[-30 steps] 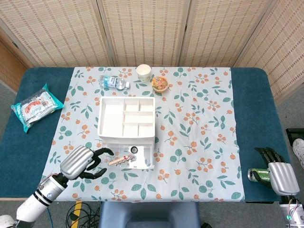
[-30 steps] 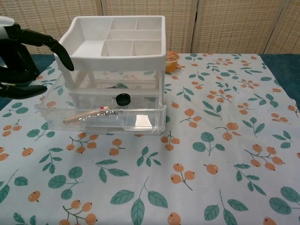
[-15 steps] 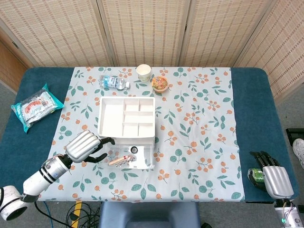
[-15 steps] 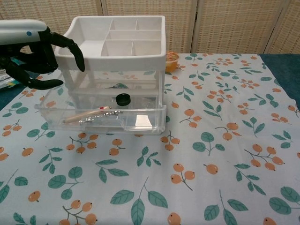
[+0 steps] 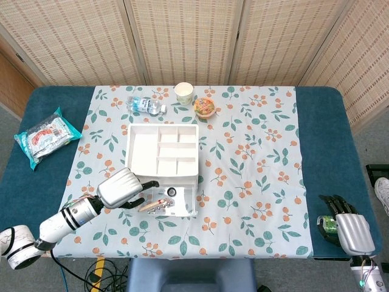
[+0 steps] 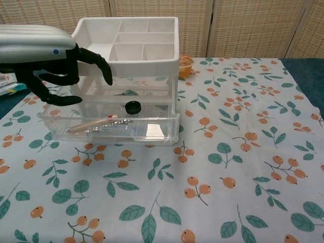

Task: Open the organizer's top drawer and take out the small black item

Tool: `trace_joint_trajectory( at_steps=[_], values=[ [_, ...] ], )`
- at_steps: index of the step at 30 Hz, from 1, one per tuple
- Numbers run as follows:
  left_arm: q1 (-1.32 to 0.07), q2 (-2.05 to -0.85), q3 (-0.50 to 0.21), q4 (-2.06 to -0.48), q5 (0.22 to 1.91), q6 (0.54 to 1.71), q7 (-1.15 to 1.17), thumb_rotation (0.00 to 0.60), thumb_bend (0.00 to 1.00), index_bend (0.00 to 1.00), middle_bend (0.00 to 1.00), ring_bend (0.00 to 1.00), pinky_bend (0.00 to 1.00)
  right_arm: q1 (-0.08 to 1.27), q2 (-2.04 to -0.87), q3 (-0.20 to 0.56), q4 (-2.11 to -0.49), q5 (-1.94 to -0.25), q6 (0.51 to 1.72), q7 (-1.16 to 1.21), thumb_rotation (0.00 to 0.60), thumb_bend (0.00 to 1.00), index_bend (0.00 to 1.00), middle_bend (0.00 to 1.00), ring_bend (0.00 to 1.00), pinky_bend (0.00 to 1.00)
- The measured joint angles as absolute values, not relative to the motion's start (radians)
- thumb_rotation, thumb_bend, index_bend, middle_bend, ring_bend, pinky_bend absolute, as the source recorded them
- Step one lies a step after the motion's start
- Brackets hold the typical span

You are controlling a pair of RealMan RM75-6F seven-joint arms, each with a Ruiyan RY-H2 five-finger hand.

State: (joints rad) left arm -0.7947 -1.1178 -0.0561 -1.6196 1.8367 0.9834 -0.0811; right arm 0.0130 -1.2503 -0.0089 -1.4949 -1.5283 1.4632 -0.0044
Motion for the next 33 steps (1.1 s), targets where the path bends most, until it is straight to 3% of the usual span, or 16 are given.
trace_joint_trajectory(
  at_steps=[14, 22, 33],
  values=[
    [-0.890, -1.132, -0.043, -1.617, 1.842, 0.905, -0.052, 0.600, 0.38, 0.27, 0.95, 1.00, 1.00, 0.005, -1.251, -0.008, -1.496, -1.518, 1.466, -0.005, 0.600, 0.33, 0.14, 0.21, 0.17, 0.25],
    [-0.933, -1.111, -0.034, -1.642, 1.805, 0.844, -0.130, 0.600, 0.55, 0.26, 0.95, 1.00, 1.00, 0.004, -1.252, -0.008, -1.497, -1.510, 1.460, -0.008, 0.600, 0.33, 0.14, 0.21, 0.17, 0.25],
    [-0.992, -1.064, -0.011, -1.685, 1.770, 0.761, -0.179, 0.600, 0.71, 0.23, 0.95, 1.00, 1.00, 0.005, -1.252, -0.004, -1.498, -1.503, 1.453, -0.010, 0.600, 0.33, 0.14, 0.21, 0.17, 0.25]
  ],
)
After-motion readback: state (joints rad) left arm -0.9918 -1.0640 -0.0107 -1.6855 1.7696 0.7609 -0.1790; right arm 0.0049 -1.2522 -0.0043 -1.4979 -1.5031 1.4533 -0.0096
